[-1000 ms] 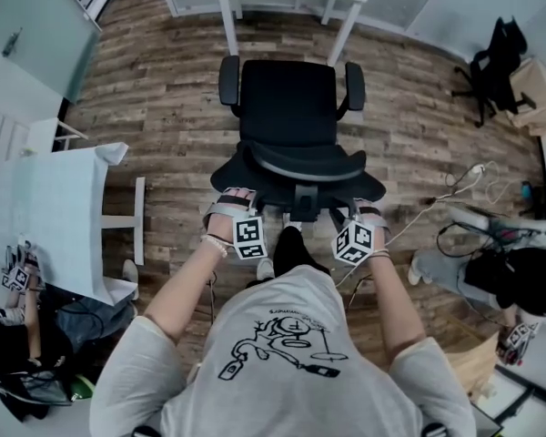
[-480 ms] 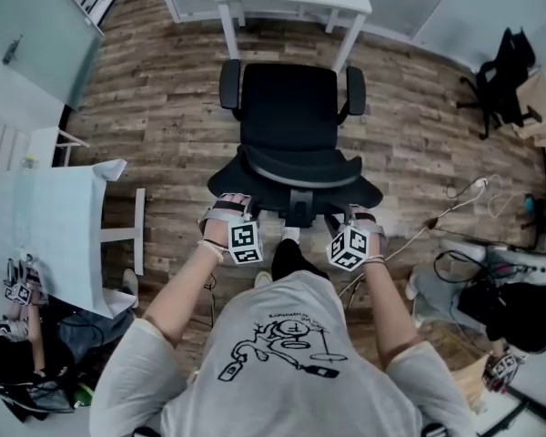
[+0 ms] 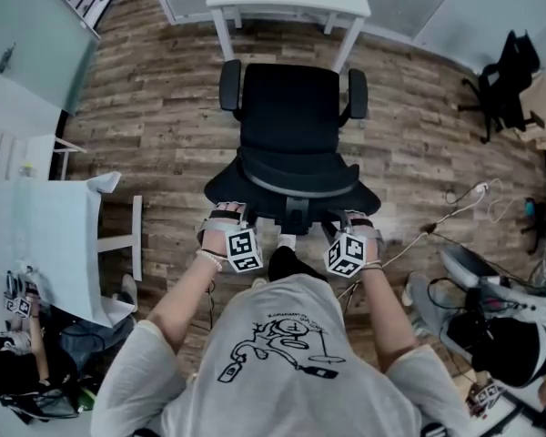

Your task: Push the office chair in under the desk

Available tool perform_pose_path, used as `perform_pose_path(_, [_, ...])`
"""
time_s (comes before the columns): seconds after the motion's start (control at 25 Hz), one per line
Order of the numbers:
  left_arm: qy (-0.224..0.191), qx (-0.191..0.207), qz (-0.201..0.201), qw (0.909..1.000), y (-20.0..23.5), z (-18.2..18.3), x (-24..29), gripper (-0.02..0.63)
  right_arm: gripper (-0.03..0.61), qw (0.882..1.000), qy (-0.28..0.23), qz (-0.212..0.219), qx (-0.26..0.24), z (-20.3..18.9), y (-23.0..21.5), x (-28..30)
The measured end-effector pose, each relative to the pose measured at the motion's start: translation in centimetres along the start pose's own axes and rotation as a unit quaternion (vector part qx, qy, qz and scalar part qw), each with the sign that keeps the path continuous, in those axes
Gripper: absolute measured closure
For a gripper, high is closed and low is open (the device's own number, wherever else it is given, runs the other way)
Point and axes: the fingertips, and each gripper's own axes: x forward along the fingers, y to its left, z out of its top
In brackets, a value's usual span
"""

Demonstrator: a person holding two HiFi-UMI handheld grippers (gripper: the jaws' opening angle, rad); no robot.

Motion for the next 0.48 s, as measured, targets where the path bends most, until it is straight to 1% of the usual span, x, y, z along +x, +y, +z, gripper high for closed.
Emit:
perform_pose_path(0.24, [0.015, -0.028, 0.000, 0.9995, 0.5, 0.5, 0.7, 0.499, 0.440, 1.000, 0.003, 0.015, -0.012, -0.6, -1.2, 0.4])
perform_pose_path(0.48, [0.019, -0.021, -0.004, 0.9996, 1.9, 1.2, 1.9, 0.499, 0.440, 1.000, 0.005, 0.011, -0.002, -1.2, -3.2, 1.3])
